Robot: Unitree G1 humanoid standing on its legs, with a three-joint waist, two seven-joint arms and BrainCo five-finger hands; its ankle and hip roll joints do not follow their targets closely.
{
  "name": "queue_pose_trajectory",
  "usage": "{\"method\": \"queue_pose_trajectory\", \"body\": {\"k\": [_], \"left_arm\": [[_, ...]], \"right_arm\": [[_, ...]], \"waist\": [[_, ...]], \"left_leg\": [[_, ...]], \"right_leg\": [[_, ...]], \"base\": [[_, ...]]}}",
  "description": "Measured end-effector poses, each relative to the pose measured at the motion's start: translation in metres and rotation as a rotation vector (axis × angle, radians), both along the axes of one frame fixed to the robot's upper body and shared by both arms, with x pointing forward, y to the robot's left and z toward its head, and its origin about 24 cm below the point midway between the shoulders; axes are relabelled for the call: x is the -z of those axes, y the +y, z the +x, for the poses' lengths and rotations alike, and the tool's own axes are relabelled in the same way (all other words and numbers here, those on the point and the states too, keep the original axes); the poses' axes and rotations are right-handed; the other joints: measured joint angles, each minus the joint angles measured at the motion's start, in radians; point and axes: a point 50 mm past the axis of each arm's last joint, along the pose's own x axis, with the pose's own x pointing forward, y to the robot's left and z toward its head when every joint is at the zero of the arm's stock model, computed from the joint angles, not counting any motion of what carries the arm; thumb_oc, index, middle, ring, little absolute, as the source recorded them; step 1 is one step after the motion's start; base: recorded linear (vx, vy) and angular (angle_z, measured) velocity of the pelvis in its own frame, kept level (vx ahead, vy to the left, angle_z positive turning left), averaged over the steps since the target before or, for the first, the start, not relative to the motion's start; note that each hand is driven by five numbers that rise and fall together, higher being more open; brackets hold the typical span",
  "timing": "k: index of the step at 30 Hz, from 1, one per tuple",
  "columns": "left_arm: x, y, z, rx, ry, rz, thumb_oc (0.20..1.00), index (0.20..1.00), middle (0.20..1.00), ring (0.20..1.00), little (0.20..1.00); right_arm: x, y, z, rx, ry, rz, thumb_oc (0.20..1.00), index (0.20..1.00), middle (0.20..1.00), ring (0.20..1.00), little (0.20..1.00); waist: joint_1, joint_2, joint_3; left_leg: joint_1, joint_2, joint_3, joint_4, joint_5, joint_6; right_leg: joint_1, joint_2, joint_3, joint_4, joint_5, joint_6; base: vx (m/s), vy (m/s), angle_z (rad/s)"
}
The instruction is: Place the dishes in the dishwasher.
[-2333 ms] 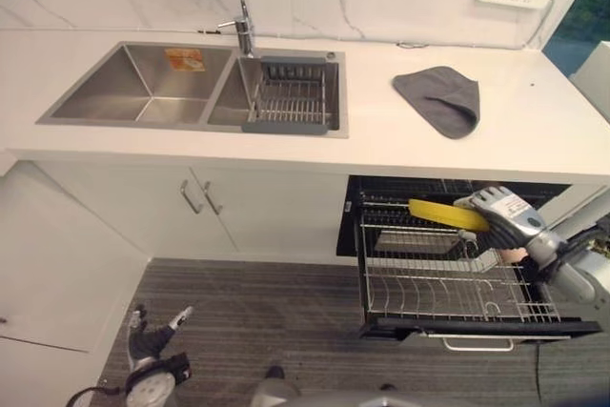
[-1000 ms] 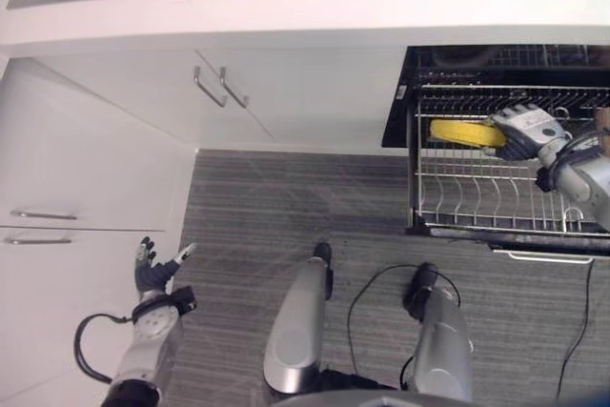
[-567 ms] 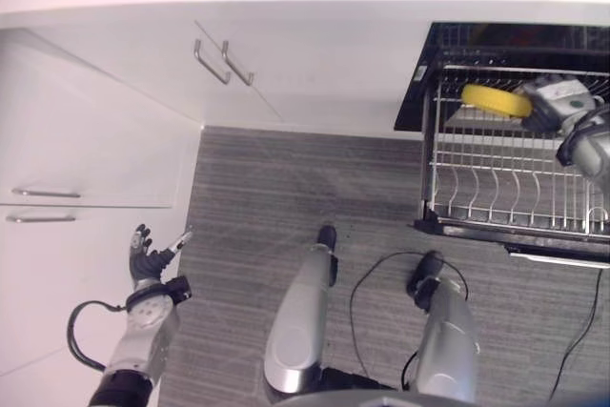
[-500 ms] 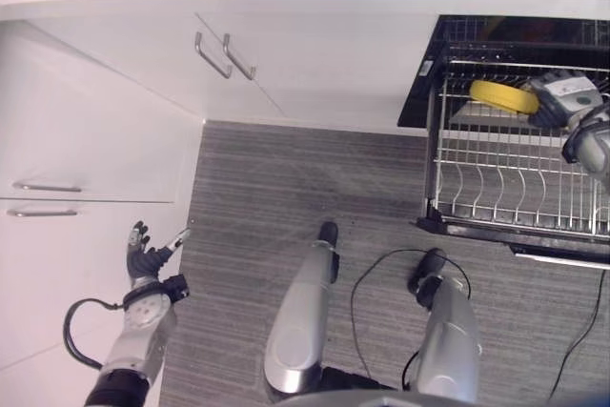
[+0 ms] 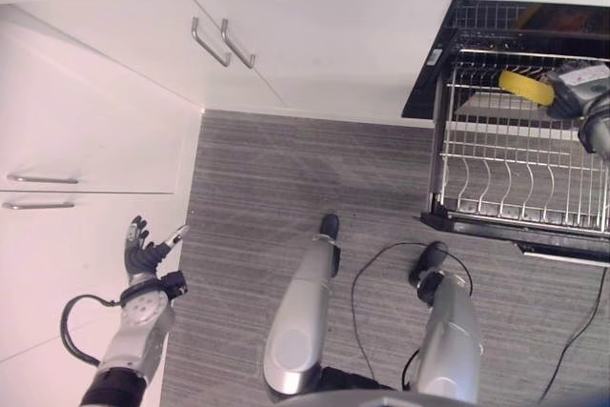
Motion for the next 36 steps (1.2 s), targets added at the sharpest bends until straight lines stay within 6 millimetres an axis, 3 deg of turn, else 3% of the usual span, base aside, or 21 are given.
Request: {"method": "queue_pose_trajectory", "body": {"k": [1,6,15,18,19,22,26,27,28,29,32,34,36], "left_arm": [[-0.002,-0.001,0.002,0.013,-0.008,0.0,1.0,1.0,1.0,1.0,1.0],[-0.007,-0.004,0.006,0.033,-0.033,-0.002,1.0,1.0,1.0,1.0,1.0],[-0.013,-0.006,0.015,0.039,-0.051,-0.018,1.0,1.0,1.0,1.0,1.0],[-0.012,-0.008,0.015,0.049,-0.05,-0.024,1.0,1.0,1.0,1.0,1.0],[-0.015,-0.01,0.016,0.052,-0.063,-0.026,1.0,1.0,1.0,1.0,1.0],[-0.017,-0.012,0.017,0.051,-0.065,-0.029,1.0,1.0,1.0,1.0,1.0],[-0.025,-0.017,0.018,0.062,-0.083,-0.033,1.0,1.0,1.0,1.0,1.0],[-0.023,-0.016,0.014,0.051,-0.063,-0.037,1.0,1.0,1.0,1.0,1.0],[-0.017,-0.01,0.004,-0.001,-0.039,-0.045,1.0,1.0,1.0,1.0,1.0],[-0.017,-0.008,0.003,-0.015,-0.033,-0.045,1.0,1.0,1.0,1.0,1.0],[-0.004,-0.009,-0.001,-0.075,0.001,-0.09,1.0,1.0,1.0,1.0,1.0],[-0.003,-0.01,0.0,-0.085,0.003,-0.094,1.0,1.0,1.0,1.0,1.0],[0.002,-0.011,-0.003,-0.111,0.017,-0.106,1.0,1.0,1.0,1.0,1.0]], "right_arm": [[0.004,0.002,0.003,0.023,0.021,0.035,1.0,1.0,1.0,1.0,1.0],[0.026,0.011,0.009,0.055,0.146,0.118,1.0,1.0,1.0,1.0,1.0],[0.024,0.011,0.011,0.07,0.111,0.173,1.0,1.0,1.0,1.0,1.0],[0.011,0.005,0.01,0.123,-0.022,0.363,1.0,1.0,1.0,1.0,1.0],[0.012,-0.004,0.005,0.168,-0.1,0.563,1.0,1.0,1.0,1.0,1.0],[0.04,-0.019,-0.007,0.266,-0.167,0.923,1.0,1.0,1.0,1.0,1.0],[0.071,-0.018,-0.026,0.273,-0.182,1.189,1.0,1.0,1.0,1.0,1.0],[0.078,-0.01,-0.036,0.216,-0.208,1.304,1.0,1.0,1.0,1.0,1.0],[0.092,0.007,-0.047,0.152,-0.229,1.438,1.0,1.0,1.0,1.0,1.0],[0.102,0.01,-0.048,0.178,-0.218,1.478,1.0,1.0,1.0,1.0,1.0],[0.132,0.035,-0.073,0.157,-0.215,1.71,1.0,1.0,1.0,1.0,1.0],[0.159,0.04,-0.085,0.236,-0.165,1.765,1.0,1.0,1.0,1.0,1.0],[0.167,0.044,-0.092,0.244,-0.152,1.782,1.0,1.0,1.0,1.0,1.0]], "waist": [[0.0,0.0,0.0],[0.003,0.0,-0.001],[0.01,0.0,-0.001],[0.009,-0.002,-0.001],[0.005,-0.005,-0.002],[-0.006,-0.034,-0.002],[-0.022,-0.096,-0.005],[-0.035,-0.11,-0.005],[-0.048,-0.145,-0.011],[-0.069,-0.163,-0.01],[-0.102,-0.183,-0.011],[-0.144,-0.183,-0.011],[-0.149,-0.185,-0.011]], "left_leg": [[0.0,0.001,-0.001,-0.003,0.003,-0.002],[-0.013,0.0,-0.003,-0.003,0.004,-0.002],[-0.012,0.001,-0.014,-0.018,0.013,-0.007],[-0.012,0.005,-0.018,-0.019,0.013,-0.007],[-0.01,0.006,-0.021,-0.019,0.013,-0.007],[-0.004,0.013,-0.022,-0.021,0.011,-0.005],[0.029,0.024,-0.019,-0.035,0.009,-0.002],[0.045,0.027,-0.017,-0.036,0.009,-0.004],[0.069,0.039,-0.007,-0.052,0.006,-0.002],[0.077,0.044,0.001,-0.056,0.002,-0.001],[0.124,0.06,0.029,-0.075,0.0,-0.002],[0.155,0.062,0.037,-0.103,0.0,0.003],[0.193,0.074,0.057,-0.124,0.001,0.002]], "right_leg": [[0.0,0.001,-0.002,-0.002,0.0,0.0],[-0.008,0.001,-0.006,-0.007,0.005,0.005],[-0.001,0.004,-0.022,-0.016,0.016,0.011],[0.004,0.011,-0.024,-0.025,0.018,0.007],[0.01,0.015,-0.024,-0.03,0.019,0.006],[0.032,0.029,-0.032,-0.058,0.024,-0.002],[0.071,0.047,-0.037,-0.095,0.033,-0.004],[0.093,0.051,-0.043,-0.108,0.038,-0.002],[0.118,0.058,-0.045,-0.136,0.055,0.007],[0.124,0.07,-0.038,-0.148,0.057,0.006],[0.175,0.093,-0.02,-0.21,0.09,0.007],[0.217,0.104,-0.018,-0.273,0.115,0.006],[0.254,0.118,-0.01,-0.319,0.137,0.005]], "base": [[-0.03,-0.016,0.0],[-0.01,-0.007,0.01],[-0.01,-0.004,0.02],[0.0,0.0,0.0],[0.0,0.0,0.0],[0.06,-0.033,-0.03],[0.07,-0.002,-0.05],[0.05,-0.006,-0.11],[0.05,0.016,-0.19],[0.05,0.021,-0.23],[0.01,0.014,-0.28],[0.02,0.005,-0.18],[0.01,0.007,-0.27]]}}
